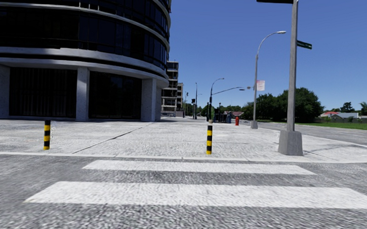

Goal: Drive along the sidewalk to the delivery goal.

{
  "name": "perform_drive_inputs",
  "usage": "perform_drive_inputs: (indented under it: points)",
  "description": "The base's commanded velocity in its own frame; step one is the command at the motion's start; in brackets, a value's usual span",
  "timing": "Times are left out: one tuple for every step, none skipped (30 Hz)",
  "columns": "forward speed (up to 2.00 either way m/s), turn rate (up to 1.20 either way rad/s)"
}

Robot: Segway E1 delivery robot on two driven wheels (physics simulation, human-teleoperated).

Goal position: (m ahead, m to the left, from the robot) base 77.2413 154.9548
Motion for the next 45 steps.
perform_drive_inputs:
  points:
    - [2.00, 0.00]
    - [2.00, 0.00]
    - [2.00, 0.00]
    - [2.00, 0.00]
    - [2.00, 0.00]
    - [2.00, 0.00]
    - [2.00, 0.00]
    - [2.00, 0.00]
    - [2.00, 0.00]
    - [2.00, 0.00]
    - [2.00, 0.00]
    - [2.00, 0.00]
    - [2.00, 0.00]
    - [2.00, 0.00]
    - [2.00, 0.00]
    - [2.00, 0.00]
    - [2.00, 0.00]
    - [2.00, 0.00]
    - [2.00, 0.00]
    - [2.00, 0.00]
    - [2.00, 0.00]
    - [2.00, 0.04]
    - [2.00, 0.04]
    - [2.00, 0.14]
    - [2.00, 0.18]
    - [2.00, 0.19]
    - [2.00, 0.25]
    - [2.00, 0.25]
    - [2.00, 0.27]
    - [2.00, 0.27]
    - [2.00, 0.28]
    - [2.00, 0.28]
    - [2.00, 0.28]
    - [2.00, 0.30]
    - [2.00, 0.16]
    - [1.98, 0.00]
    - [1.87, 0.00]
    - [1.87, 0.00]
    - [1.78, 0.00]
    - [1.67, 0.00]
    - [1.64, 0.00]
    - [1.61, 0.00]
    - [1.60, 0.00]
    - [1.60, 0.00]
    - [1.58, 0.00]
